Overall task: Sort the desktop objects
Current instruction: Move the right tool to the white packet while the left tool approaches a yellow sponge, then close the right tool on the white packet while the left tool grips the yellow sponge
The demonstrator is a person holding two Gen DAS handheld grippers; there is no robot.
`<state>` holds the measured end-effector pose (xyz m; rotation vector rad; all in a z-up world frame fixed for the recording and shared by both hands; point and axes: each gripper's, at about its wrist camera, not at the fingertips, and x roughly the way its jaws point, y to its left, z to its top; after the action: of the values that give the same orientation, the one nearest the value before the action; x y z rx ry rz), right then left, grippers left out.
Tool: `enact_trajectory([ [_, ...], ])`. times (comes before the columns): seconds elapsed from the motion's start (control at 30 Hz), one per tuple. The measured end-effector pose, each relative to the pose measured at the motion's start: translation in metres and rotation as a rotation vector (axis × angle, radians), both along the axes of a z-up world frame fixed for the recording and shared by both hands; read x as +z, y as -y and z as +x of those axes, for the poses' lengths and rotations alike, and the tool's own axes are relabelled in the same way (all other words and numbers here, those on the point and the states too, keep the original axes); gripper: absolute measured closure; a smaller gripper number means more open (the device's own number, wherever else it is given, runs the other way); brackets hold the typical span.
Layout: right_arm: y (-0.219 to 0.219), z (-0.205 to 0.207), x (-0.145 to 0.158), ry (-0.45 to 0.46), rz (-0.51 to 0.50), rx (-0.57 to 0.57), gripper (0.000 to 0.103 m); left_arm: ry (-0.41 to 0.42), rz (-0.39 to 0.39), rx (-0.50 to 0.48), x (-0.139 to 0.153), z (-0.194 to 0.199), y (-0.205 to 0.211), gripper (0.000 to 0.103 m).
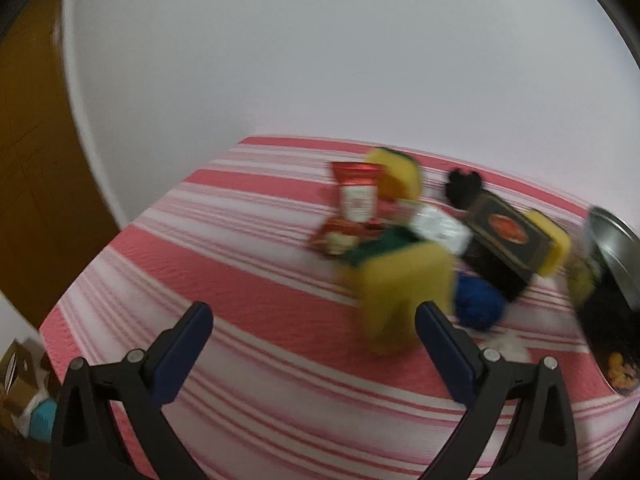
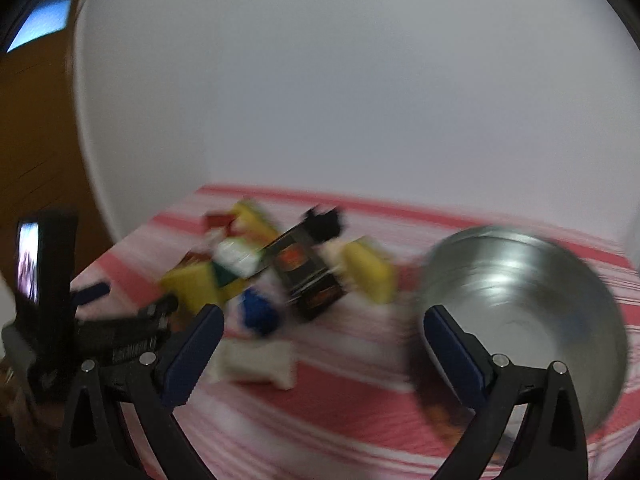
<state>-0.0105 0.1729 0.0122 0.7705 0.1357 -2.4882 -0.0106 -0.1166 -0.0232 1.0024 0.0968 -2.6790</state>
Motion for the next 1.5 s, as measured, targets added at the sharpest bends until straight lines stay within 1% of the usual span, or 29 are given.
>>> enact_trajectory([
  [0.03,0.012,-0.003,-0.006,0.047,0.011,0.048,0.018,0.003,0.006,0.020,-0.001,0.000,0.008,0.001],
  [0.1,0.031,-0.011,-0.018,0.121,0.033,0.115,0.029,0.000,0.017,0.048,-0.001,0.001,0.021,0.001],
  [0.13,0.038,-0.014,-0.024,0.148,0.049,0.139,0.030,-0.002,0.019,0.056,0.000,0.004,0.026,0.001],
  [0.23,0.054,-0.019,-0.043,0.211,0.097,0.194,0.030,-0.014,0.009,0.054,0.001,0.009,0.034,0.001],
  [0.3,0.061,-0.025,-0.054,0.258,0.112,0.203,0.030,-0.018,0.001,0.054,0.002,0.012,0.036,0.001],
  [0.33,0.066,-0.030,-0.062,0.291,0.127,0.204,0.030,-0.020,0.004,0.056,0.001,0.013,0.037,0.001],
  [0.4,0.075,-0.035,-0.073,0.330,0.143,0.205,0.030,-0.020,0.019,0.054,0.000,0.011,0.038,0.001],
  [0.57,0.090,-0.030,-0.078,0.270,0.222,0.198,0.031,-0.011,0.033,0.031,-0.005,0.006,0.039,0.001],
  [0.67,0.087,-0.027,-0.080,0.261,0.216,0.206,0.035,-0.016,0.041,0.008,-0.005,0.004,0.036,0.001],
  [0.73,0.081,-0.031,-0.078,0.262,0.212,0.202,0.041,-0.014,0.051,-0.011,-0.005,0.002,0.032,0.001],
  [0.83,0.082,-0.030,-0.077,0.258,0.228,0.210,0.044,-0.013,0.058,-0.041,-0.004,0.003,0.025,0.001],
  [0.93,0.078,-0.034,-0.073,0.277,0.202,0.225,0.048,-0.019,0.066,-0.070,-0.002,0.003,0.018,0.001],
  [1.07,0.069,-0.038,-0.072,0.298,0.159,0.211,0.050,-0.019,0.125,-0.132,0.000,-0.001,0.007,0.001],
  [1.13,0.062,-0.037,-0.067,0.295,0.131,0.202,0.055,-0.011,0.132,-0.152,0.000,-0.008,-0.003,0.001],
  [1.2,0.052,-0.032,-0.057,0.264,0.096,0.195,0.061,0.003,0.131,-0.174,-0.002,-0.018,-0.015,0.001],
  [1.23,0.047,-0.028,-0.051,0.238,0.091,0.185,0.066,0.014,0.130,-0.179,-0.004,-0.025,-0.021,0.001],
  [1.3,0.038,-0.023,-0.044,0.207,0.086,0.164,0.068,0.032,0.123,-0.163,-0.008,-0.035,-0.027,0.001],
  [1.33,0.035,-0.024,-0.043,0.213,0.077,0.163,0.070,0.049,0.121,-0.151,-0.010,-0.042,-0.031,0.002],
  [1.37,0.032,-0.026,-0.043,0.216,0.072,0.161,0.070,0.056,0.122,-0.146,-0.012,-0.046,-0.032,0.007],
  [1.4,0.028,-0.025,-0.044,0.217,0.066,0.156,0.070,0.065,0.123,-0.148,-0.015,-0.051,-0.033,0.018],
  [1.43,0.024,-0.029,-0.045,0.226,0.059,0.145,0.070,0.091,0.118,-0.148,-0.019,-0.055,-0.034,0.025],
  [1.47,0.020,-0.032,-0.046,0.240,0.048,0.138,0.071,0.115,0.124,-0.147,-0.023,-0.059,-0.033,0.040],
  [1.5,0.017,-0.034,-0.047,0.252,0.034,0.136,0.071,0.120,0.162,-0.163,-0.026,-0.059,-0.031,0.045],
])
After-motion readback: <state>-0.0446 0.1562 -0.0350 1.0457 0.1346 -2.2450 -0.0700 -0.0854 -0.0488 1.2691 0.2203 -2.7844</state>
